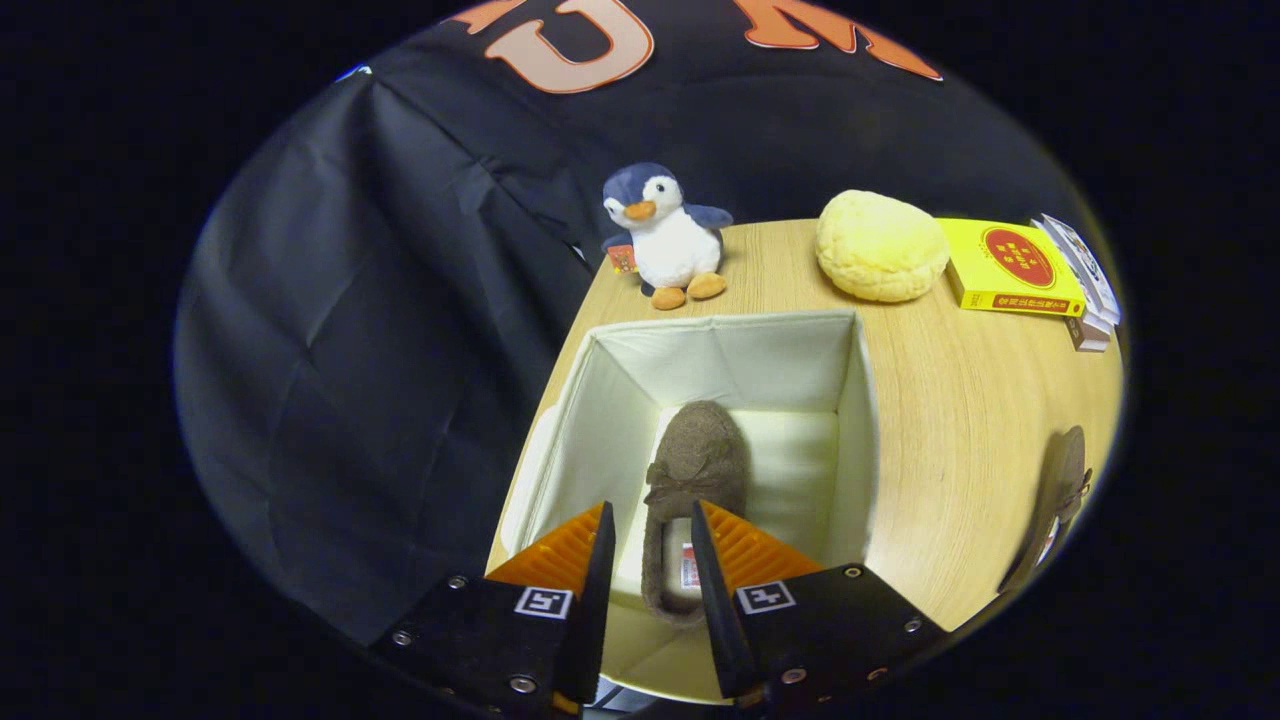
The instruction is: Open the storage box then place both shoes into the box .Put the left shoe in first, then the right shoe, with the right side of both shoes facing outward in a uniform manner.
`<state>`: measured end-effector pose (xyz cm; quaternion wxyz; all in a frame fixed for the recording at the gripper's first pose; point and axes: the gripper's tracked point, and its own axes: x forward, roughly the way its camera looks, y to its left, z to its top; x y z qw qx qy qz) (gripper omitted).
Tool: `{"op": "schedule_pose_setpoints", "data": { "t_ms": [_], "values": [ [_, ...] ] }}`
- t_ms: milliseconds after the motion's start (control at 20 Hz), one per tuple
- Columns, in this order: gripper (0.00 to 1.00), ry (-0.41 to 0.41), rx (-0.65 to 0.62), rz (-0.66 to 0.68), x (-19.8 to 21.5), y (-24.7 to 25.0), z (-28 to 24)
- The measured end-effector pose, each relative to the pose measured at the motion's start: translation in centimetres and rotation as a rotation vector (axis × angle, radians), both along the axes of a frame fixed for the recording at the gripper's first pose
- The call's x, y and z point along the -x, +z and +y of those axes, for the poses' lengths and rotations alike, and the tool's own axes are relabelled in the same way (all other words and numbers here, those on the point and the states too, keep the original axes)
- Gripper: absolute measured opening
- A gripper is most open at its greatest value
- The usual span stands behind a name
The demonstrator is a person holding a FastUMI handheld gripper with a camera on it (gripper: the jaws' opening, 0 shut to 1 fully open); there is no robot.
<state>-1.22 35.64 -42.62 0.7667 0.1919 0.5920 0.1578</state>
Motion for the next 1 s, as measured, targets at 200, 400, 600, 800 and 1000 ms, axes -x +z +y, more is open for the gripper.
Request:
{"op": "schedule_pose_setpoints", "data": {
  "t_ms": [200,400,600,800,1000],
  "values": [
    [0.51,0.019,0.023,-0.111,-0.1,3.2,-5.8],
    [0.71,0.015,0.065,-0.183,1.0,4.8,-13.0],
    [0.86,-0.003,0.12,-0.233,2.4,4.9,-20.3],
    [0.9,-0.05,0.205,-0.217,4.5,2.6,-27.5],
    [0.9,-0.077,0.285,-0.171,7.4,-0.8,-34.2]
  ]
}}
